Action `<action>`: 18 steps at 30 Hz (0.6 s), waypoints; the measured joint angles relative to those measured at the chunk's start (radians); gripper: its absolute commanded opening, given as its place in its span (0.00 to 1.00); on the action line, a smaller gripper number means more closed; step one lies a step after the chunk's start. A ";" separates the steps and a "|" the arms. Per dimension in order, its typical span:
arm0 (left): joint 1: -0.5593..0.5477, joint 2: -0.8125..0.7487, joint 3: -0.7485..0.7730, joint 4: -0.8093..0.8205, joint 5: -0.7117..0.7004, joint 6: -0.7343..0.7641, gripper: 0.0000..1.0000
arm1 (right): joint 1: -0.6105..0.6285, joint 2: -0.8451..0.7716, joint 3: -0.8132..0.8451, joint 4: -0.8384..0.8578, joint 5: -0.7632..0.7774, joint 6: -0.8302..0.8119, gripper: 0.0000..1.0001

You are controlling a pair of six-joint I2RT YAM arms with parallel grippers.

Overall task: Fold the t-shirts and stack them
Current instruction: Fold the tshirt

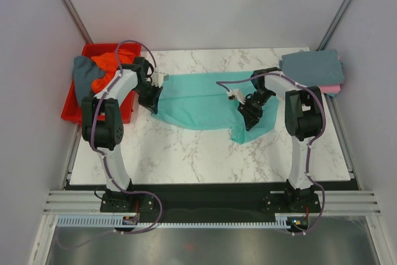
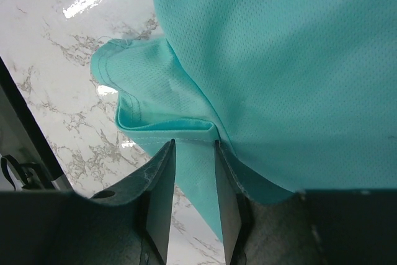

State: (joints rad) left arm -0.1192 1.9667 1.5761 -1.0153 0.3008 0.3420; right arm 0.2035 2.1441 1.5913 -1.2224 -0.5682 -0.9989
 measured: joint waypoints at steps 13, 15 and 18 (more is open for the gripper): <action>0.000 0.000 -0.008 0.001 0.016 0.000 0.02 | 0.004 0.000 0.006 0.011 0.001 0.000 0.31; 0.000 0.000 -0.008 0.001 0.017 0.000 0.02 | 0.004 0.000 0.006 0.016 0.002 0.000 0.42; 0.000 0.000 -0.008 0.001 0.019 0.000 0.02 | 0.004 -0.003 0.002 0.030 0.005 -0.005 0.45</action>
State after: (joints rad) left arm -0.1192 1.9663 1.5677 -1.0145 0.3199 0.3416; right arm 0.2077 2.1414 1.5929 -1.1923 -0.5636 -1.0039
